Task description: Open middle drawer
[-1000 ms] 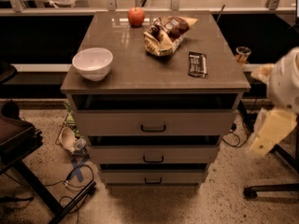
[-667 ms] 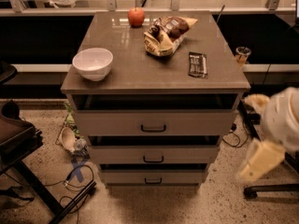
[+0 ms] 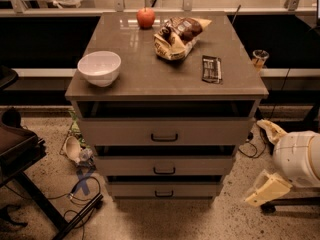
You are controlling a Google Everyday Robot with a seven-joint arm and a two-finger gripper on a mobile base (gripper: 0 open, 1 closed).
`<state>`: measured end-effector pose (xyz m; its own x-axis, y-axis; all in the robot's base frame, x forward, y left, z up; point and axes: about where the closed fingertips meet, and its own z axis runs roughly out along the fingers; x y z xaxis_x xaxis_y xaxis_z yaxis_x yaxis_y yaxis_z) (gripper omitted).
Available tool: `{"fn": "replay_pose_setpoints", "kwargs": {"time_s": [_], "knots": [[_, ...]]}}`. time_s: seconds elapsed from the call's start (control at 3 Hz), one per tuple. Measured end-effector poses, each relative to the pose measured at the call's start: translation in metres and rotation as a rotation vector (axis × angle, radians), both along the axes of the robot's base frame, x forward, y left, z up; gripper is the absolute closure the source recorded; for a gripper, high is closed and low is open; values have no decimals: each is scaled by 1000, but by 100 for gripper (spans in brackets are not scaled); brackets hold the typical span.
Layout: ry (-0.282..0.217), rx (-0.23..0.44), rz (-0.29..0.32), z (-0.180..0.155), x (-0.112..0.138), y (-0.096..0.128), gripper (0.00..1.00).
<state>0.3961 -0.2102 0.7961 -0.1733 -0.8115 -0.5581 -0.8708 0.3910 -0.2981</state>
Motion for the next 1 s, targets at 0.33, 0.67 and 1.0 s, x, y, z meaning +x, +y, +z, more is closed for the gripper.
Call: {"fn": "replay_pose_setpoints", "kwargs": {"time_s": [0.33,0.67,1.0], "knots": [[0,0,0,0,0,0,0],[17,1,10,-12,2,6,0],[57,-4,30,-57,6,14,0]]}}
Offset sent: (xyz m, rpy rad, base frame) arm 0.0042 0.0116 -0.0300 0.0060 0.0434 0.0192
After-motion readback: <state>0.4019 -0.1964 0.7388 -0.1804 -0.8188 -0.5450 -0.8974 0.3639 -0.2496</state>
